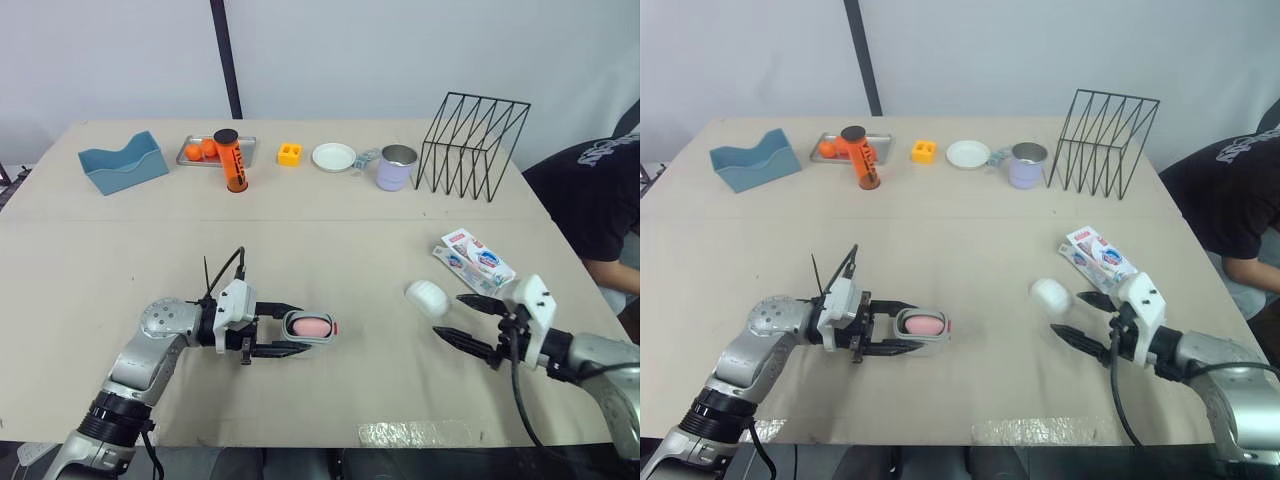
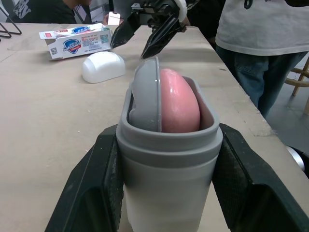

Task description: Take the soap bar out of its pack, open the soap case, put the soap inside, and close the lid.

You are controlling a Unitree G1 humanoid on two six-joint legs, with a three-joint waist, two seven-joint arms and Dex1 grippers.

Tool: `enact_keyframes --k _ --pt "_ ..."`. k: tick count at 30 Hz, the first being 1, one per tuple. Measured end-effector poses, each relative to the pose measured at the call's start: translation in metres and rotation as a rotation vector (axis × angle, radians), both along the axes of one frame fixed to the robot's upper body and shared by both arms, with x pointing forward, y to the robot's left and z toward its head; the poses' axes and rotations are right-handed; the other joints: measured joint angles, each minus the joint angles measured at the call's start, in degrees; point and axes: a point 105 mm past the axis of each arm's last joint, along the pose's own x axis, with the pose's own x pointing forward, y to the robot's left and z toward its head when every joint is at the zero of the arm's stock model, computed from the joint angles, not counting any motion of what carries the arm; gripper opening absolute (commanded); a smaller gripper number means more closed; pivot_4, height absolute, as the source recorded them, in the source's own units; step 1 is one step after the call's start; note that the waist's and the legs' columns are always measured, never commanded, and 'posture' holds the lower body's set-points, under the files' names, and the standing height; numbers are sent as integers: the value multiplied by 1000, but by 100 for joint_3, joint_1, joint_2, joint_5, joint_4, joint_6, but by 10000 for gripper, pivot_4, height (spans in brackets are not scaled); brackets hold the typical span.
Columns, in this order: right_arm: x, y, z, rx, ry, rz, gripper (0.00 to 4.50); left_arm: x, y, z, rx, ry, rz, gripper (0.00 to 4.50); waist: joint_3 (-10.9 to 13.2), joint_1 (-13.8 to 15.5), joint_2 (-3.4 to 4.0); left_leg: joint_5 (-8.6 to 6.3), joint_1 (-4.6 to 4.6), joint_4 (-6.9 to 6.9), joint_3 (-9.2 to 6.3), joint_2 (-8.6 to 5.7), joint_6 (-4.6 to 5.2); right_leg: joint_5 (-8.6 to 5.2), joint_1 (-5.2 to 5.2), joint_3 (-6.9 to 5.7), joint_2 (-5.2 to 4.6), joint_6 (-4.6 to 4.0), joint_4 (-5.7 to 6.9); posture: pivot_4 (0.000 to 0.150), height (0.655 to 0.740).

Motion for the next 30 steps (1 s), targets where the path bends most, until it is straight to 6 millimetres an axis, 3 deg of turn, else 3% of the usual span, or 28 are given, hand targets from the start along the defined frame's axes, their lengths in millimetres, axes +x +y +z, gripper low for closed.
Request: enact_keyframes --k 5,12,30 --pt "13 9 9 -47 20 -14 44769 1 -1 -1 2 0 9 19452 0 8 0 -2 -8 -1 -2 -1 3 0 -3 -2 -1 -1 -4 1500 7400" --pt "23 22 7 -93 76 -41 44769 1 -4 -1 -5 8 13 19452 0 8 -1 -2 -9 0 -2 -2 4 1 -5 -2 -3 -2 -3 1500 7400" --pt "23 29 6 -97 141 -107 44769 -2 -7 1 -7 26 -3 19452 0 7 -1 -2 -15 0 -1 -1 4 1 -12 -3 -3 -2 -3 1500 7400"
